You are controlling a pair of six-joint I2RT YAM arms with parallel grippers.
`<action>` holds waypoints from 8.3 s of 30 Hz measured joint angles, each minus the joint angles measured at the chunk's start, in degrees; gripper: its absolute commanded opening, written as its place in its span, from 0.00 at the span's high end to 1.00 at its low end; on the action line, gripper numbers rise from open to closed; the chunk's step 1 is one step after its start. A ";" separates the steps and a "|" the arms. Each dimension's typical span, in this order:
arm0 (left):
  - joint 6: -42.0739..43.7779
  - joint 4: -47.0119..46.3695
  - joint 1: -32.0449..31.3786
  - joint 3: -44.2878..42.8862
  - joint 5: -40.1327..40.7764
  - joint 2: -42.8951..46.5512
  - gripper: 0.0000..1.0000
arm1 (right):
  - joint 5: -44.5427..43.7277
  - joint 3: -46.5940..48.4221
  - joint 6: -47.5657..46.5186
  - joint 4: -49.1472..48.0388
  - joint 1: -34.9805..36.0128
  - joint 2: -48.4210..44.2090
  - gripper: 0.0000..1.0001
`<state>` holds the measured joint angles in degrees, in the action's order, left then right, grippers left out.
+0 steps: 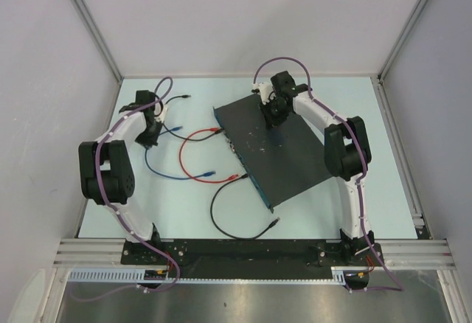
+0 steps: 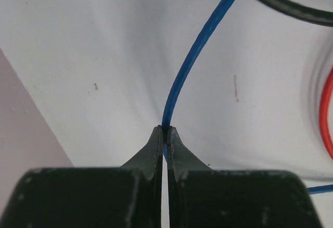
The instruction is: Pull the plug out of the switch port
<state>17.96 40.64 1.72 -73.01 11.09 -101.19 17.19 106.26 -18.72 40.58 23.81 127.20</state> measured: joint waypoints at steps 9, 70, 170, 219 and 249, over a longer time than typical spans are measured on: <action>0.04 -1.22 1.49 0.07 5.27 -1.16 1.00 | -0.04 0.00 0.00 0.00 0.02 0.00 0.85; -13.44 -4.37 -8.72 -2.08 -8.02 -9.55 0.86 | -1.53 -0.66 -1.53 -0.42 0.74 -0.50 0.85; -16.70 -17.75 -11.02 -19.80 -50.90 -26.97 0.63 | -1.86 -0.37 -1.92 -0.13 0.90 -0.37 0.85; -20.61 -17.38 -9.09 -24.20 -60.22 -31.43 1.00 | -2.82 -0.39 -1.92 -0.13 1.27 -0.44 0.85; -14.78 -9.55 -9.35 -29.46 -61.22 -33.94 0.96 | -2.82 -0.37 -1.92 -0.09 1.27 -0.39 0.84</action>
<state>3.18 31.09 -7.64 -102.48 -50.13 -135.13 14.37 105.89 -20.64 40.49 25.08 126.80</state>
